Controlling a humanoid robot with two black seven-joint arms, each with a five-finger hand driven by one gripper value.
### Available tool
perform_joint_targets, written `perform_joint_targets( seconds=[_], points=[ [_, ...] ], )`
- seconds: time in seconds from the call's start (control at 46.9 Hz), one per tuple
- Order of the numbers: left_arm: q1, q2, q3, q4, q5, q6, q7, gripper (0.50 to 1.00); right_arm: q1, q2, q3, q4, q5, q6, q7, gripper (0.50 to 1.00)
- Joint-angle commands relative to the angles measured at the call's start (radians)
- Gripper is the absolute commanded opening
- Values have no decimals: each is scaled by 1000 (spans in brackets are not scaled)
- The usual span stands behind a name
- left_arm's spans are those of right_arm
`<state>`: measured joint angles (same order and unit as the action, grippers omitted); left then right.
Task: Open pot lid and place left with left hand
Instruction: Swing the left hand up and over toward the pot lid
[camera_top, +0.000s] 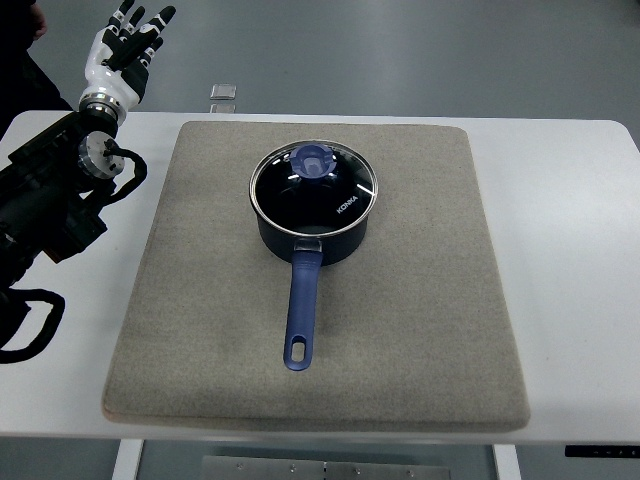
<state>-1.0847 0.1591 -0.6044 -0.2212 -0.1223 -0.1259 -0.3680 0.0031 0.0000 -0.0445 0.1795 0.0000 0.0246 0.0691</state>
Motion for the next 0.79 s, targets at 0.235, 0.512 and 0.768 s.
perform_joint_targets(
  seconds=[0.235, 0.512, 0.768],
  points=[
    [2, 13, 9, 0, 9, 2, -68, 990, 0, 0, 0, 0, 0, 0, 0, 917],
    [-23, 31, 17, -1, 13, -3, -66, 990, 0, 0, 0, 0, 0, 0, 0, 917],
    [-80, 83, 129, -26, 36, -20, -58, 990, 0, 0, 0, 0, 0, 0, 0, 917]
  ],
)
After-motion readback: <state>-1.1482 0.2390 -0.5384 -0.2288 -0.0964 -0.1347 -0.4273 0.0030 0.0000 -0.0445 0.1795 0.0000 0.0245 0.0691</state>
